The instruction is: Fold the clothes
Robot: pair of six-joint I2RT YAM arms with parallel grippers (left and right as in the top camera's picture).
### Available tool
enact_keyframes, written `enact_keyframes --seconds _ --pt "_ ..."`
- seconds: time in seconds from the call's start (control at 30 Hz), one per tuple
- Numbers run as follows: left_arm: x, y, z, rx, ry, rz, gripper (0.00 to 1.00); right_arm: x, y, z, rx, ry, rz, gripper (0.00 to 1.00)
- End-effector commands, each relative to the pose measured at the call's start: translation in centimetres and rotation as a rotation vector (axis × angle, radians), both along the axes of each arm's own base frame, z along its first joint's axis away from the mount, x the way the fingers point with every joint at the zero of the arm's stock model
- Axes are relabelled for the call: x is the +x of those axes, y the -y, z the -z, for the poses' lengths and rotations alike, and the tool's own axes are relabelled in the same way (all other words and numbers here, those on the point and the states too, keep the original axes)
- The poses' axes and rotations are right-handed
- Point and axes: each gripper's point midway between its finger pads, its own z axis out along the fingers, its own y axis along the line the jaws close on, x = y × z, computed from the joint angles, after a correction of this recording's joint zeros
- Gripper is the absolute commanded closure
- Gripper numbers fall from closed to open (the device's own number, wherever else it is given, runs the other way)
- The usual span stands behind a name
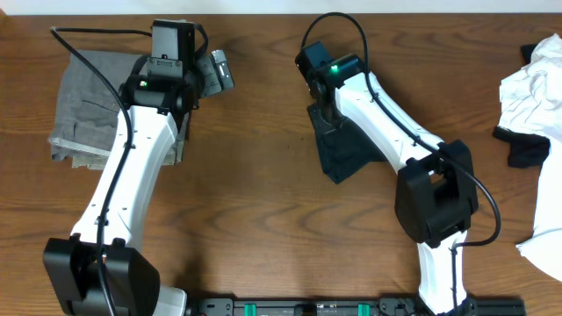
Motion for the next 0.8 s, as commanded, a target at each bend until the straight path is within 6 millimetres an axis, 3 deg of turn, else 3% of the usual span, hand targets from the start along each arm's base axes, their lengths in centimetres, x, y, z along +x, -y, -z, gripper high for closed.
enact_keyframes --seconds 0.0,0.3,0.5,0.53,0.63,0.77 --pt "0.1 -0.3 0.2 0.009 -0.006 -0.011 0.02 -0.4 -1.0 0.3 0.029 -0.015 0.006 0.99" --pt "0.1 -0.3 0.2 0.009 -0.006 -0.011 0.02 -0.9 -2.3 0.6 0.058 -0.022 -0.016 0.99" --pt "0.1 -0.3 0.2 0.009 -0.006 -0.011 0.02 -0.9 -2.5 0.6 0.060 -0.019 -0.020 0.70" --pt "0.1 -0.3 0.2 0.009 -0.006 -0.011 0.02 -0.8 -2.6 0.5 0.070 -0.019 -0.021 0.69" --pt "0.1 -0.3 0.2 0.009 -0.006 -0.011 0.02 -0.9 -3.5 -0.4 0.137 -0.034 -0.071 0.67" --pt "0.1 -0.3 0.2 0.009 -0.006 -0.011 0.02 -0.2 -2.0 -2.7 0.197 -0.022 -0.030 0.70"
